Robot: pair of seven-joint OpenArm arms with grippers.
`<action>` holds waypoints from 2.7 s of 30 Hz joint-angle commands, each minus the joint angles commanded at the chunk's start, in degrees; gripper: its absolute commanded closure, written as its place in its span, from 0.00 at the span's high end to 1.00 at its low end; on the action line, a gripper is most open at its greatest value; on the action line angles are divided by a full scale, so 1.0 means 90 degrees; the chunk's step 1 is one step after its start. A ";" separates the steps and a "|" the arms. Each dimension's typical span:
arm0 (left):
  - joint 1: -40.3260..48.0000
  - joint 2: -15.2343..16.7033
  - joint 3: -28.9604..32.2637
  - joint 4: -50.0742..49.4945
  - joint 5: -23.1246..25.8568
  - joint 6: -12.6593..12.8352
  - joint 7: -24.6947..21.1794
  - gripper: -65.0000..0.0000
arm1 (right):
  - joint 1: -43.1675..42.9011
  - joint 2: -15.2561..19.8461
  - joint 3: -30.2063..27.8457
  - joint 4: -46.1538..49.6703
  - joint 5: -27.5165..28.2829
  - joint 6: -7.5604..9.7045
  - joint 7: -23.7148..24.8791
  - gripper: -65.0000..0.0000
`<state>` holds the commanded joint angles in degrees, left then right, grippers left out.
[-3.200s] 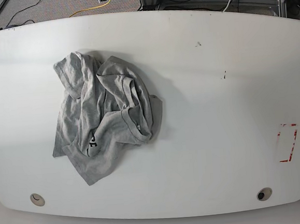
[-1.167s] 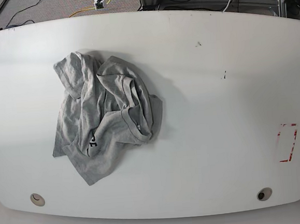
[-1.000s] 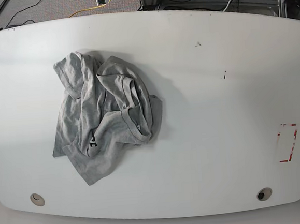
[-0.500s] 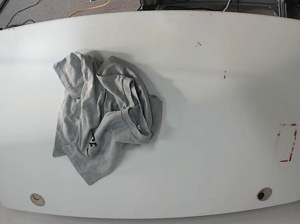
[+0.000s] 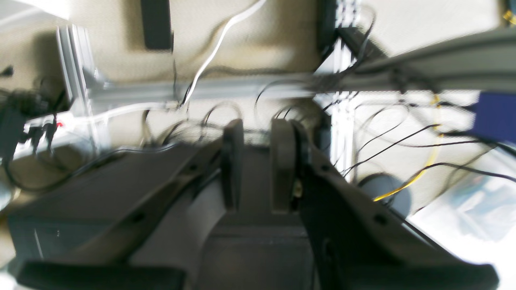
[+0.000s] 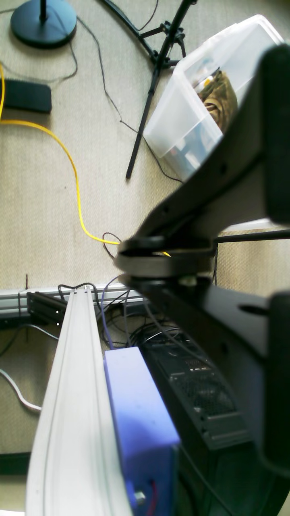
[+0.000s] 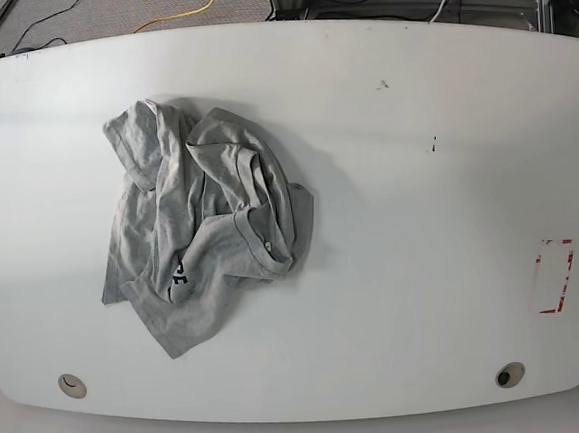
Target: Layout the t-shirt on the table in an organized manner, then fold the t-shirt properly
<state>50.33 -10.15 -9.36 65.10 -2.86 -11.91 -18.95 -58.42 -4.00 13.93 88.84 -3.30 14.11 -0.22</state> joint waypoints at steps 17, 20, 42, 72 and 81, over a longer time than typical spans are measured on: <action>0.1729 -0.0479 -0.0293 0.2657 -0.1182 0.0000 0.0000 0.16 | -0.1739 -0.0029 0.0049 0.2745 0.0342 0.0000 0.0000 0.03; 0.1875 -0.0459 -0.0488 0.3067 -0.1182 0.0000 0.0000 0.16 | -0.1846 0.0000 0.0166 0.3018 0.0625 0.0000 0.0000 0.03; 0.1074 -0.0469 -0.0107 0.4786 -0.1143 0.0000 0.0039 0.16 | 0.0078 0.0332 0.0420 0.3096 0.0947 0.0010 0.0010 0.03; -0.1143 -0.1192 0.1827 0.4972 -0.1153 0.0000 0.1114 0.29 | 0.2012 0.0303 0.0127 0.3067 0.0947 -0.0059 -0.0889 0.58; -0.1368 -0.1153 0.1915 0.4972 -0.1143 0.0000 0.1153 0.51 | 0.2755 0.0313 0.0869 0.2891 0.0957 -0.0020 -0.1270 0.58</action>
<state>38.02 -20.53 7.87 109.85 -13.14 -11.91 -8.57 -33.63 -1.19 21.76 114.86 5.32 13.93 -11.65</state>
